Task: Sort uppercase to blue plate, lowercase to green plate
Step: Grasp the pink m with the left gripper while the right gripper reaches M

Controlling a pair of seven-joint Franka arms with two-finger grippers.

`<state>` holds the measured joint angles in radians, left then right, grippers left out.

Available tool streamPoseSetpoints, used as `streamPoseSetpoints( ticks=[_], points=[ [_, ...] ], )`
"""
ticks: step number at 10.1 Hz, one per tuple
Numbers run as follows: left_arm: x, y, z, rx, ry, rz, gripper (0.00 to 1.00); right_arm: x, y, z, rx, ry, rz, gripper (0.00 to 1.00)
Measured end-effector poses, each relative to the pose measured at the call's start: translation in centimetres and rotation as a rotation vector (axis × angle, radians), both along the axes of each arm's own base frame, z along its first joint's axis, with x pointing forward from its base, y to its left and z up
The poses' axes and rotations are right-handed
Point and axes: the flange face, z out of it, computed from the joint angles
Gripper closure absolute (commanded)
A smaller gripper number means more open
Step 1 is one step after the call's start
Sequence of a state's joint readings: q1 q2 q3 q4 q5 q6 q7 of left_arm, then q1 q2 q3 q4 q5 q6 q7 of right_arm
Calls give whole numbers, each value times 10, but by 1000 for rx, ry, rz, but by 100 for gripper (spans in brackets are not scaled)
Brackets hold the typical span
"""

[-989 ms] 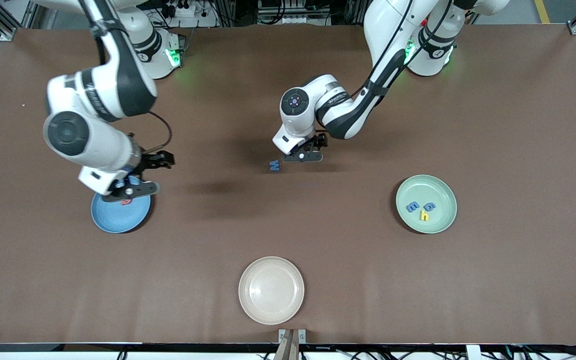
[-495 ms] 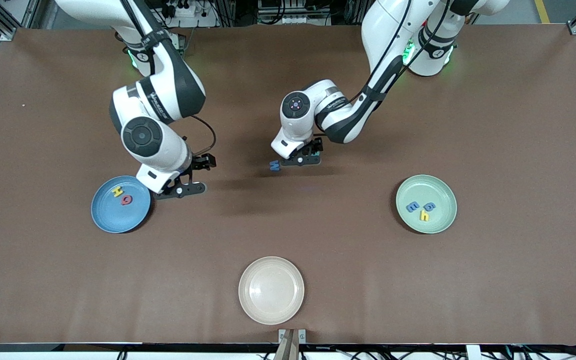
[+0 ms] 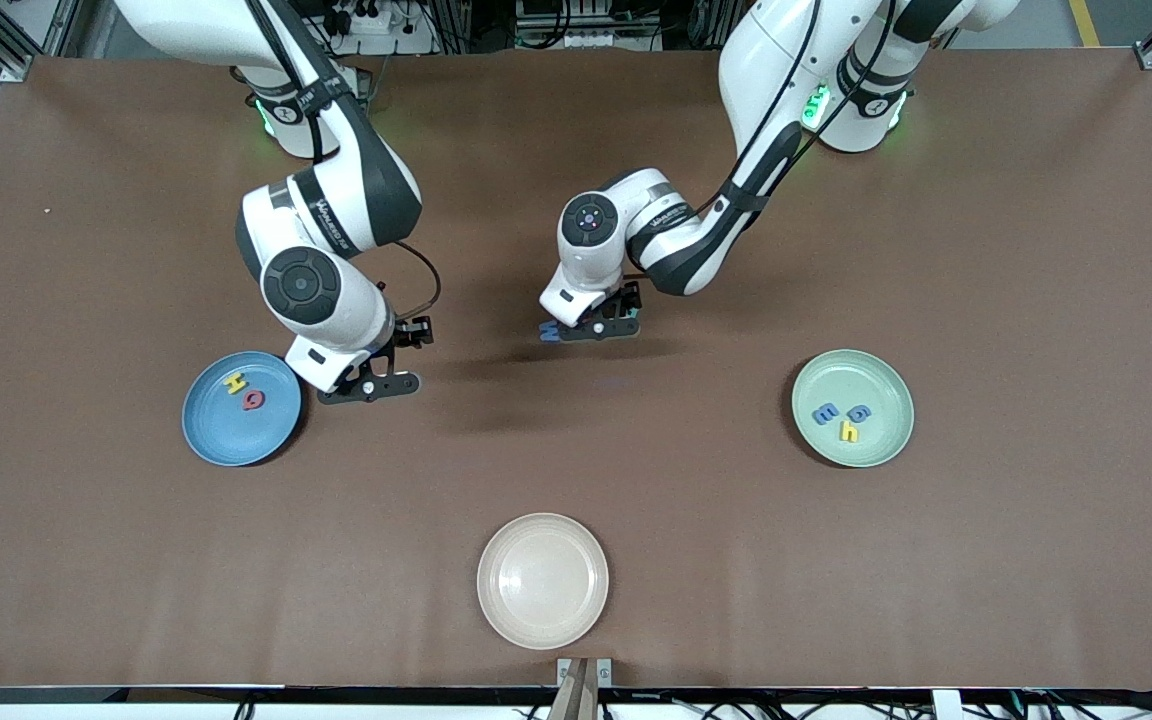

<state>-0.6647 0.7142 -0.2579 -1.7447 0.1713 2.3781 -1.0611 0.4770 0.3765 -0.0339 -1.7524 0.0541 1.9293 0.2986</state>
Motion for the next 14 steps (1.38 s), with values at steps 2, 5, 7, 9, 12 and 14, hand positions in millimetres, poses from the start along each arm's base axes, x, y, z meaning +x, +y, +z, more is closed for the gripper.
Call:
streamPoseSetpoints(
  ticks=[2,5,7,9,12,14],
  points=[
    [-1,-2,-4,-8,-4,7,0,-4,14,-4,18,-5,-8,43],
    [-3,-5,-7,4,-29,6,0,-8,24,-5,22,-9,-3,39],
    [-3,-5,-7,4,-31,5,0,-11,36,-7,27,-25,-10,33],
    [-2,-5,-6,4,-32,5,0,-17,52,-12,41,-35,-24,33],
    [-2,-5,-7,4,-32,6,100,-16,55,-20,40,-37,-35,33],
    [0,-7,-3,-6,-39,6,100,-13,51,-21,40,-37,-45,33]
  ],
)
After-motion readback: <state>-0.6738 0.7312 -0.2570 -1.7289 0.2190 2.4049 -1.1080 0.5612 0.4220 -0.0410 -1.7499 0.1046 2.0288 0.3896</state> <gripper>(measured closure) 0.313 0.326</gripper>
